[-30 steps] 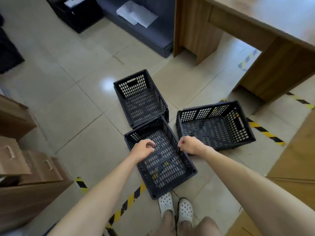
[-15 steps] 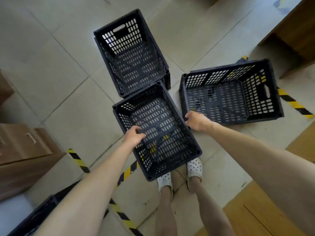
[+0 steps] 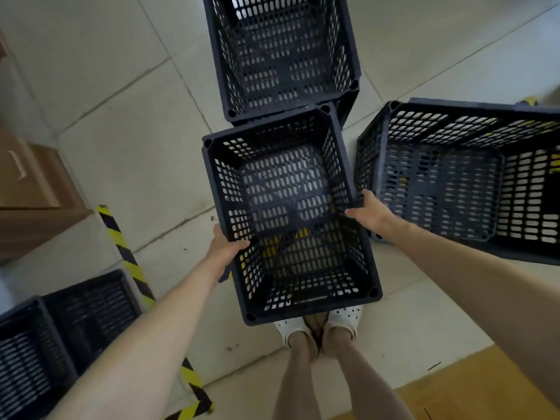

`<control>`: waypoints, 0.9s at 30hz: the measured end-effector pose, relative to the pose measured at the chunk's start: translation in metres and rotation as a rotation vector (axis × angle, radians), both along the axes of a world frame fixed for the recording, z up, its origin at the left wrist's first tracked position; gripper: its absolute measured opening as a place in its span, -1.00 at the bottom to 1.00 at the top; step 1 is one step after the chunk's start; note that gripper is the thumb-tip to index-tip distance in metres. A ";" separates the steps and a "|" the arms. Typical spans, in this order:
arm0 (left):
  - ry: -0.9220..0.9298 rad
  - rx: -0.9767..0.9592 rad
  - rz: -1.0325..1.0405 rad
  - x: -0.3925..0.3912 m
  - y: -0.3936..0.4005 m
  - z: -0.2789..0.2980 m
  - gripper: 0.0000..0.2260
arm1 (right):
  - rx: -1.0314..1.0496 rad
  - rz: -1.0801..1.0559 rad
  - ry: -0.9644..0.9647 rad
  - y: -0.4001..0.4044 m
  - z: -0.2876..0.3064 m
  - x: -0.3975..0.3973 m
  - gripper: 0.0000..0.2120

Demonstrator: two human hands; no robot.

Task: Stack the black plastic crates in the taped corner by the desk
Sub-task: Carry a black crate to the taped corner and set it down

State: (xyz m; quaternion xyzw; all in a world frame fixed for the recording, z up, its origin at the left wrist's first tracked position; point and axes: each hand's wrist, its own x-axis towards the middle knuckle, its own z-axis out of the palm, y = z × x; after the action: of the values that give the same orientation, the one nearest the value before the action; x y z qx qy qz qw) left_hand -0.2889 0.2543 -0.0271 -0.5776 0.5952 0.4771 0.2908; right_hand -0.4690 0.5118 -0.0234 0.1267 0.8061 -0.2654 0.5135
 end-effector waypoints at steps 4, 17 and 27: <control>0.003 -0.095 -0.014 -0.005 -0.004 -0.017 -0.27 | 0.013 0.020 -0.036 -0.006 -0.022 0.001 -0.31; -0.068 0.019 0.116 0.002 -0.023 -0.033 -0.63 | 0.172 0.021 -0.029 0.005 -0.050 -0.011 -0.44; -0.072 -0.175 -0.395 -0.007 -0.047 0.039 -0.56 | 0.241 0.002 -0.058 0.011 -0.005 -0.003 -0.44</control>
State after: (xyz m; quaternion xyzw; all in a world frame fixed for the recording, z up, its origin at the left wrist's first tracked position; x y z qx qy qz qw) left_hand -0.2962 0.2074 0.0115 -0.4896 0.7250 0.3365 0.3486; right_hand -0.4715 0.5226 -0.0288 0.1944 0.8172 -0.1626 0.5177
